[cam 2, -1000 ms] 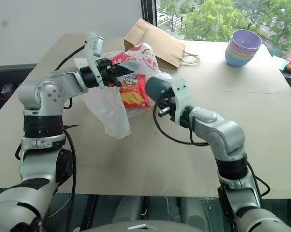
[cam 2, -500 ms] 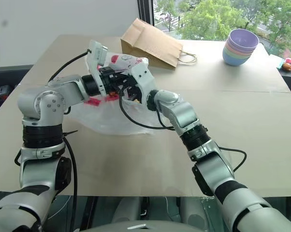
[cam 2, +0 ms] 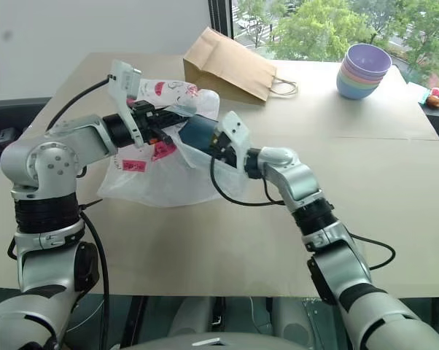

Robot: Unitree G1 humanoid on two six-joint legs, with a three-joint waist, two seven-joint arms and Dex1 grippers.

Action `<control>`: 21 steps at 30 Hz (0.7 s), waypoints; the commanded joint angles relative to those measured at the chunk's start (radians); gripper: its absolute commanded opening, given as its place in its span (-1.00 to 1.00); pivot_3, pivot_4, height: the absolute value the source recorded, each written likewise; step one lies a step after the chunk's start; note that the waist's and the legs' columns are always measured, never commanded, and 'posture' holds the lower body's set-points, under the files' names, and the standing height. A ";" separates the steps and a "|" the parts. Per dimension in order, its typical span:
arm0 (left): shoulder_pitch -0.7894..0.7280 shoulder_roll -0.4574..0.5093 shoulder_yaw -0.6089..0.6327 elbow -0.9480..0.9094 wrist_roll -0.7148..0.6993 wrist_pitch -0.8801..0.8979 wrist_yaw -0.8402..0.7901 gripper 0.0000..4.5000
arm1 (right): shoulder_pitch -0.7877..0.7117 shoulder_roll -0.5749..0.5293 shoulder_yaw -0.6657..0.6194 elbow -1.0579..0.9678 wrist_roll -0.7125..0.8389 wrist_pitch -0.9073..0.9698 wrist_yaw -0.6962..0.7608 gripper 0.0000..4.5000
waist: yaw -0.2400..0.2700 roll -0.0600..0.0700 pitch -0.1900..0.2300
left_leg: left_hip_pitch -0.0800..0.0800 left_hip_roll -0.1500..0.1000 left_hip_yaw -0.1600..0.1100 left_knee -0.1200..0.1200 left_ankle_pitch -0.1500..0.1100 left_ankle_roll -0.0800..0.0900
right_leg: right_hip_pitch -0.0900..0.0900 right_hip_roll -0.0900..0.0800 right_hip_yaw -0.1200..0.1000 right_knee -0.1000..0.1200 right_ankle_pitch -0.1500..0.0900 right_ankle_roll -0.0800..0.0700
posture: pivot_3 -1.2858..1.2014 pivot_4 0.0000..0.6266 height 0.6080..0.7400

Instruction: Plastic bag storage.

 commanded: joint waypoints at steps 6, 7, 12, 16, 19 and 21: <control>-0.077 0.000 0.015 -0.007 -0.016 -0.032 0.007 -1.00 | -0.048 0.087 0.113 0.018 -0.041 -0.025 0.083 -0.98 | 0.003 0.000 0.000 | 0.001 0.002 0.002 0.000 0.000 0.000 | 0.000 0.003 0.000 0.001 0.000 0.000 | 0.03 -0.52 1.00; -0.077 0.001 0.013 -0.005 -0.016 -0.034 0.006 -1.00 | -0.051 0.093 0.111 0.017 -0.041 -0.024 0.083 -0.98 | 0.005 0.000 0.000 | 0.001 0.002 0.002 0.000 0.000 0.000 | 0.000 0.003 0.000 0.001 0.000 0.000 | 0.03 -0.52 1.00; -0.062 -0.015 0.013 -0.028 -0.031 -0.019 0.022 -1.00 | -0.100 0.169 0.126 0.163 -0.139 -0.125 -0.025 -0.98 | 0.004 0.000 0.000 | 0.000 0.001 0.003 0.000 0.000 0.000 | 0.000 0.001 0.000 0.000 0.000 0.000 | 0.03 -0.52 1.00; -0.043 -0.025 0.014 -0.045 -0.038 -0.008 0.033 -1.00 | -0.190 0.290 0.058 0.392 -0.173 -0.283 -0.142 -0.98 | 0.000 0.000 0.000 | 0.000 0.002 0.003 0.000 0.000 0.000 | 0.000 0.002 0.000 0.001 0.000 -0.001 | 0.03 -0.52 1.00; -0.028 -0.022 0.018 -0.050 -0.040 -0.006 0.036 -1.00 | -0.229 0.318 0.039 0.519 -0.191 -0.384 -0.168 -0.84 | 0.004 0.000 0.000 | 0.000 0.001 0.003 -0.001 0.000 0.000 | 0.000 0.002 0.000 0.000 0.000 -0.001 | 0.03 -0.52 1.00; -0.010 -0.013 0.020 -0.049 -0.036 -0.011 0.035 -1.00 | -0.210 0.302 0.037 0.513 -0.187 -0.421 -0.136 -0.74 | 0.004 0.000 0.001 | 0.000 0.000 0.003 -0.001 0.000 0.000 | 0.000 0.001 0.000 0.000 0.000 -0.001 | 0.03 -0.52 1.00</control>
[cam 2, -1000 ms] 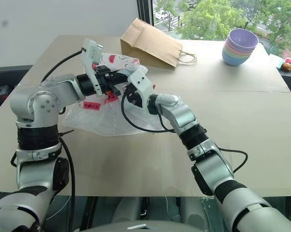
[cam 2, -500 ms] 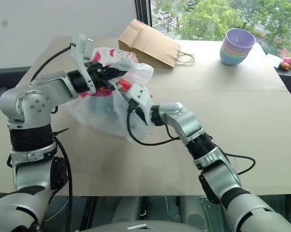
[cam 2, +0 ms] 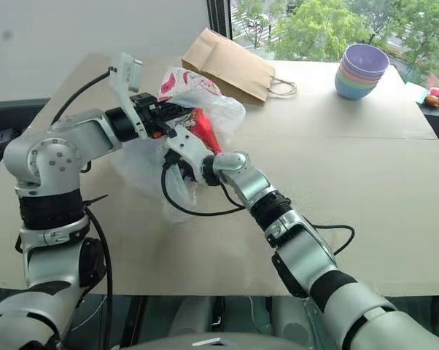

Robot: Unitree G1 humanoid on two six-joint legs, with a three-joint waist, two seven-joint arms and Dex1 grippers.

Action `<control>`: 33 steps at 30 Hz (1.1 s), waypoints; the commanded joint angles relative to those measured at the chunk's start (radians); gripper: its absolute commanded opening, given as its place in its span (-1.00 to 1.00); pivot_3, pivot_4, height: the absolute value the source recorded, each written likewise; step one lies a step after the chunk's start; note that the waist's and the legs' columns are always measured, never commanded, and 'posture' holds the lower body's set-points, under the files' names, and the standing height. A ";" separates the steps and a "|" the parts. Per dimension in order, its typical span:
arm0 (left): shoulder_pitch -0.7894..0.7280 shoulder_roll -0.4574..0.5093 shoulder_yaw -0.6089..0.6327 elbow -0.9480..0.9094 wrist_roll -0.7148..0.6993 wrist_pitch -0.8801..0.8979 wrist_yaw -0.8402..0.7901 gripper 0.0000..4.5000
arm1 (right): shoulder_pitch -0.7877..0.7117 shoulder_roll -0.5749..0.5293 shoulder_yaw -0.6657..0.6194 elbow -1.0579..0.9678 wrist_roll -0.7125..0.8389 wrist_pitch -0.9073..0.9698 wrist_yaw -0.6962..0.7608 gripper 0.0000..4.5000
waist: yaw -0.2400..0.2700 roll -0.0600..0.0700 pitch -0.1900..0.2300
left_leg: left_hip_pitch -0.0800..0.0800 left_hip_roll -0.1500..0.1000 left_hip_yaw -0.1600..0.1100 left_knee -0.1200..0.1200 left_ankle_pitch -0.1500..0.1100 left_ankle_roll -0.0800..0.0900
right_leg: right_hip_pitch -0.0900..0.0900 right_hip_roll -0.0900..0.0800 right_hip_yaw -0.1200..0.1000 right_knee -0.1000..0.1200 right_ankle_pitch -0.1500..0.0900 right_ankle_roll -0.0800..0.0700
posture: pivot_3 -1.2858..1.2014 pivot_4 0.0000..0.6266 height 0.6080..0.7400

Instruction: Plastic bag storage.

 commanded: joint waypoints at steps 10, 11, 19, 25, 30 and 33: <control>0.176 0.055 0.030 -0.042 0.038 -0.191 -0.082 -1.00 | 0.246 -0.254 -0.068 -0.609 -0.018 0.138 0.033 0.25 | 0.006 0.000 0.000 | -0.001 -0.002 -0.005 -0.002 0.000 0.000 | 0.000 -0.004 -0.001 -0.002 0.000 0.000 | 0.03 -0.52 1.00; 0.181 0.059 0.029 -0.037 0.038 -0.198 -0.088 -1.00 | 0.251 -0.266 -0.073 -0.632 -0.025 0.159 0.014 0.25 | 0.006 0.000 0.000 | -0.001 -0.002 -0.005 -0.002 0.000 0.000 | 0.000 -0.004 -0.001 -0.001 0.000 0.000 | 0.03 -0.52 1.00; 0.187 0.095 0.081 -0.012 -0.038 -0.170 -0.150 -1.00 | 0.079 -0.219 -0.147 -0.286 -0.145 0.091 -0.266 0.25 | -0.006 0.000 0.000 | 0.002 0.001 0.001 -0.002 0.001 -0.002 | 0.000 0.003 0.002 0.000 -0.001 -0.001 | 0.03 -0.52 1.00; 0.116 0.061 0.199 0.054 -0.131 -0.119 -0.047 -0.27 | -0.056 -0.136 -0.208 -0.043 -0.122 -0.037 -0.312 0.29 | -0.005 0.000 0.000 | 0.000 0.002 0.001 -0.002 0.001 -0.002 | -0.001 0.002 0.002 -0.002 0.000 -0.001 | 0.03 -0.52 1.00; 0.142 0.075 0.204 0.036 -0.148 -0.100 -0.042 -0.27 | -0.212 -0.085 -0.283 0.231 -0.111 -0.187 -0.426 0.29 | -0.004 0.000 0.001 | 0.000 0.000 0.001 -0.003 0.001 -0.002 | -0.001 0.000 0.001 -0.003 0.000 -0.001 | 0.03 -0.52 1.00; 0.161 0.069 0.211 0.023 -0.154 -0.105 -0.023 -0.27 | -0.281 -0.100 -0.261 0.380 -0.183 -0.216 -0.523 0.29 | -0.003 0.000 0.001 | 0.000 0.001 0.001 -0.004 0.001 -0.002 | -0.001 0.000 0.000 -0.002 0.000 -0.001 | 0.03 -0.52 1.00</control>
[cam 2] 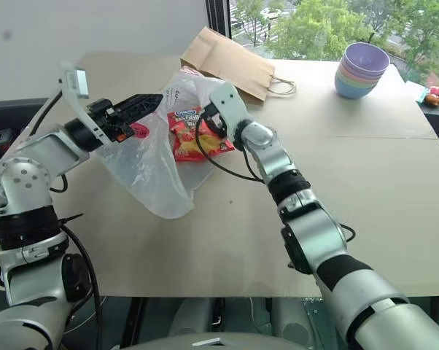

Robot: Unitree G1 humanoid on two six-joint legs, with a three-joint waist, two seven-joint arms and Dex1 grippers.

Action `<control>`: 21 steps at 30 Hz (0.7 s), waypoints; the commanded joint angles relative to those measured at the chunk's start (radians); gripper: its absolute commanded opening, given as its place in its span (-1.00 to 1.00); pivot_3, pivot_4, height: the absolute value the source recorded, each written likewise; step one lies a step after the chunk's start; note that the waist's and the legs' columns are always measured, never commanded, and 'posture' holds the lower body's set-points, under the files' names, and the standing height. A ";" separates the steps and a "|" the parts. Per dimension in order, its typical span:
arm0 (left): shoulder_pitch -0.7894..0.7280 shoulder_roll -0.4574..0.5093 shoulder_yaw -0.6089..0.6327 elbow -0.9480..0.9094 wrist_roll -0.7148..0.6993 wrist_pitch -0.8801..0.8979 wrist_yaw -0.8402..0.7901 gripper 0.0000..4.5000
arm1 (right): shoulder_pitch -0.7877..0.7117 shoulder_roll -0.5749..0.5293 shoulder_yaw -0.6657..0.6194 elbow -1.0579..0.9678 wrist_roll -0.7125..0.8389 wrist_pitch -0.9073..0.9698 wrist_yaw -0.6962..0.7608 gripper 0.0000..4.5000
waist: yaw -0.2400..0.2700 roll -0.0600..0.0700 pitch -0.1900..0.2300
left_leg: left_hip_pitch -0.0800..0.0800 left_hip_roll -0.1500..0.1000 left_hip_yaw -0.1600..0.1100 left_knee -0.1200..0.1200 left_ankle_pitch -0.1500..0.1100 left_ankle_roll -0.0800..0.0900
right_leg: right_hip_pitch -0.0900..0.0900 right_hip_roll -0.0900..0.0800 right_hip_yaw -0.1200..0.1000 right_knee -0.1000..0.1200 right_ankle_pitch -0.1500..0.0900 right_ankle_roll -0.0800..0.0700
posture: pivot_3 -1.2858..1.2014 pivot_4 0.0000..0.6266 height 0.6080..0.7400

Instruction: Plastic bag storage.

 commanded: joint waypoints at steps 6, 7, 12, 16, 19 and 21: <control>0.026 0.013 0.050 -0.040 -0.033 -0.019 0.039 -0.27 | -0.053 -0.056 0.008 0.098 -0.067 -0.030 -0.050 0.29 | 0.000 0.000 0.000 | 0.000 -0.001 0.000 -0.002 0.000 0.000 | 0.000 -0.001 0.000 -0.001 0.000 0.000 | 0.03 -0.52 1.00; 0.029 0.014 0.052 -0.041 -0.037 -0.019 0.039 -0.27 | -0.039 -0.063 0.020 0.084 -0.080 -0.027 -0.043 0.29 | -0.001 0.000 0.000 | 0.000 -0.001 0.000 -0.003 0.000 0.000 | 0.000 -0.001 0.000 -0.002 0.000 0.000 | 0.03 -0.52 1.00; 0.049 0.023 0.065 -0.084 -0.104 0.023 0.031 0.20 | 0.002 -0.054 0.013 0.073 -0.084 -0.033 -0.060 0.29 | -0.003 0.000 0.000 | 0.001 -0.001 0.000 -0.006 0.000 0.000 | 0.000 -0.001 0.000 -0.003 0.000 0.000 | 0.03 -0.52 1.00; 0.096 0.080 0.131 -0.130 -0.227 0.102 0.011 0.37 | 0.028 -0.035 -0.037 0.004 -0.002 0.011 0.048 0.29 | -0.012 0.000 0.000 | 0.000 0.000 -0.004 -0.008 0.000 0.000 | 0.000 -0.001 0.000 -0.006 0.000 0.000 | 0.03 -0.52 1.00; 0.189 0.133 0.170 -0.185 -0.295 0.148 -0.018 0.38 | 0.061 -0.042 -0.035 -0.030 0.000 0.022 0.072 0.70 | -0.018 0.000 0.000 | 0.000 0.000 -0.005 -0.009 0.000 0.000 | 0.000 -0.002 0.000 -0.008 0.000 0.000 | 0.03 -0.52 1.00; 0.279 0.167 0.201 -0.227 -0.342 0.180 -0.050 0.38 | 0.076 -0.040 -0.029 -0.052 -0.008 0.040 0.056 0.93 | -0.019 0.000 0.000 | 0.000 -0.001 -0.006 -0.010 0.000 0.000 | 0.000 -0.003 -0.001 -0.009 0.000 0.000 | 0.03 -0.52 1.00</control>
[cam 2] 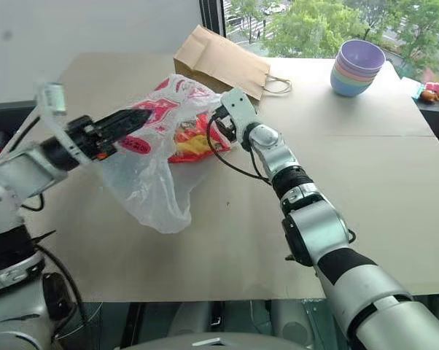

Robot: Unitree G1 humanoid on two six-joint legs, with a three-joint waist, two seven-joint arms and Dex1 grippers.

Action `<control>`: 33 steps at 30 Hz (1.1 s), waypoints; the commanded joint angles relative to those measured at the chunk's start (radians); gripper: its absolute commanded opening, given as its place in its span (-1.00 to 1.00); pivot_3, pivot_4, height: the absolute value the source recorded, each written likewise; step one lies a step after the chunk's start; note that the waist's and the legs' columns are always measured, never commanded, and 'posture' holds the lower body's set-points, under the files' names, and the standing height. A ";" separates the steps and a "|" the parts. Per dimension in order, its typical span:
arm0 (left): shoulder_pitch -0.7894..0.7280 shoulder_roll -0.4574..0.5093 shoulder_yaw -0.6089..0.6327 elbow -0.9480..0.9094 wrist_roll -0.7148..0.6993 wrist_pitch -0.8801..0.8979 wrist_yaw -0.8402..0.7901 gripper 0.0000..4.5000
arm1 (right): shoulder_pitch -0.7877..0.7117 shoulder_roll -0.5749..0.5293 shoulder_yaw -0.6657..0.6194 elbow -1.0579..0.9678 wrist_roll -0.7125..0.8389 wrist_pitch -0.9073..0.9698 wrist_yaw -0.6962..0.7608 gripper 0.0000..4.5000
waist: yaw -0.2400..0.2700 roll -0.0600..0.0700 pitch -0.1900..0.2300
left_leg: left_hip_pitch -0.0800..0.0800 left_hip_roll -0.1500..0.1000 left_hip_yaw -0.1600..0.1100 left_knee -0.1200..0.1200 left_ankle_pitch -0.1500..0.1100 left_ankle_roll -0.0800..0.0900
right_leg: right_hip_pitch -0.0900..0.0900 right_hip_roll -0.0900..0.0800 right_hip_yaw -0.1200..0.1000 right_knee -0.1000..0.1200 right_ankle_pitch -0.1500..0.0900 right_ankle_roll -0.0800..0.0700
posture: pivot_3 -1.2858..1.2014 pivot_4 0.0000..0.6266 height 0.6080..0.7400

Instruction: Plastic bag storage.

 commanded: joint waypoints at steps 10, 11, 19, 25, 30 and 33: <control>0.419 0.108 0.100 -0.231 -0.086 0.011 -0.140 0.38 | -0.108 0.034 -0.086 0.188 0.029 0.035 -0.083 0.70 | -0.007 0.001 0.001 | 0.000 -0.001 -0.001 0.000 0.000 -0.001 | 0.000 -0.001 -0.001 0.000 0.000 -0.001 | 0.03 -0.52 1.00; 0.454 0.114 0.103 -0.252 -0.080 0.003 -0.157 0.38 | -0.117 0.033 -0.104 0.199 0.042 0.033 -0.072 0.54 | -0.008 0.001 0.001 | 0.000 0.000 -0.001 0.000 0.000 -0.001 | 0.000 -0.001 -0.002 0.000 0.000 -0.001 | 0.03 -0.52 1.00; 0.651 0.093 0.075 -0.390 -0.070 -0.063 -0.179 0.38 | -0.123 0.006 -0.165 0.201 0.079 0.007 -0.009 -0.97 | -0.006 0.002 0.001 | 0.000 0.000 -0.001 -0.001 0.000 0.000 | 0.000 -0.002 -0.003 -0.002 0.000 -0.001 | 0.03 -0.52 1.00; 0.654 0.039 -0.062 -0.448 -0.099 -0.046 -0.054 0.38 | -0.094 -0.019 -0.166 0.163 0.077 0.010 0.000 -0.97 | -0.005 0.002 0.001 | 0.000 -0.001 -0.001 -0.001 0.000 0.000 | 0.000 -0.002 -0.003 -0.001 0.000 -0.001 | 0.03 -0.52 1.00; 0.642 0.055 -0.089 -0.401 -0.118 -0.045 -0.035 0.38 | -0.086 -0.034 -0.162 0.142 0.075 0.020 0.004 -0.97 | -0.006 0.003 0.002 | 0.000 -0.001 -0.001 -0.001 0.000 0.000 | 0.000 -0.002 -0.003 -0.001 0.000 -0.001 | 0.03 -0.52 1.00; 0.584 0.008 -0.192 -0.388 -0.071 -0.053 0.037 0.38 | -0.081 -0.040 -0.161 0.124 0.079 0.026 0.008 -0.97 | -0.004 0.003 0.002 | 0.000 -0.001 -0.001 -0.001 0.000 0.000 | 0.001 -0.001 -0.002 -0.001 0.000 -0.001 | 0.03 -0.52 1.00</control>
